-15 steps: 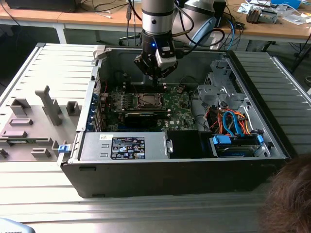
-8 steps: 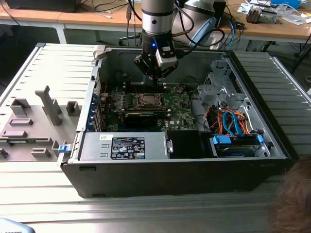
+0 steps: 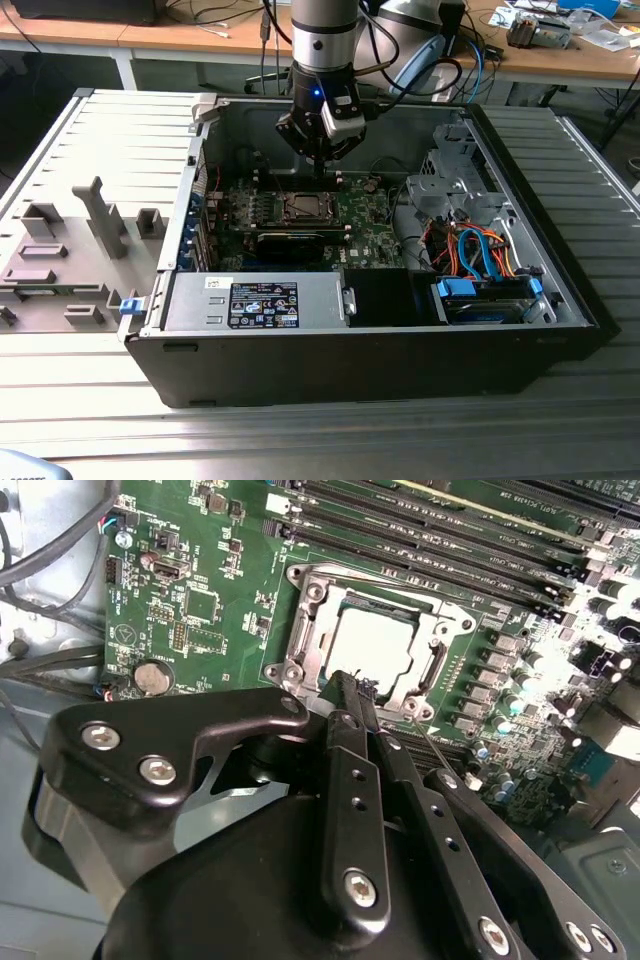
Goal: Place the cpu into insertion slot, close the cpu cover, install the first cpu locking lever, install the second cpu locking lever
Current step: 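Install the first cpu locking lever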
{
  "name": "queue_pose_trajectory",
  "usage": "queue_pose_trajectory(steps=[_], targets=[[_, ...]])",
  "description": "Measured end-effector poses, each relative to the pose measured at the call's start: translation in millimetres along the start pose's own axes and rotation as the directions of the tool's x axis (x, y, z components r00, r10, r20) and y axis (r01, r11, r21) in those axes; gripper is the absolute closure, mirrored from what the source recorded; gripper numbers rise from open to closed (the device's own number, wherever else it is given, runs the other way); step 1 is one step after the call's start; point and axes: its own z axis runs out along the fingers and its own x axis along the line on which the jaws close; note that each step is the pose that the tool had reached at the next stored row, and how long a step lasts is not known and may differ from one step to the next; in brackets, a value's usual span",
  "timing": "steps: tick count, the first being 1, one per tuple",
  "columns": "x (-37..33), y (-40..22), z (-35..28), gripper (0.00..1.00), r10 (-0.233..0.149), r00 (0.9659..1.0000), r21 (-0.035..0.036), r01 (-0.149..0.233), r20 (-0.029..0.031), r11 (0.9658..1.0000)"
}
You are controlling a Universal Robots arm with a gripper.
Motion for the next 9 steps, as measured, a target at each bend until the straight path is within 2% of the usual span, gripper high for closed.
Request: queue_pose_trajectory(steps=[9], targets=[[0.0,0.0,0.1,0.89,-0.022,0.9998,-0.0012,0.022,0.0004,0.9998]])
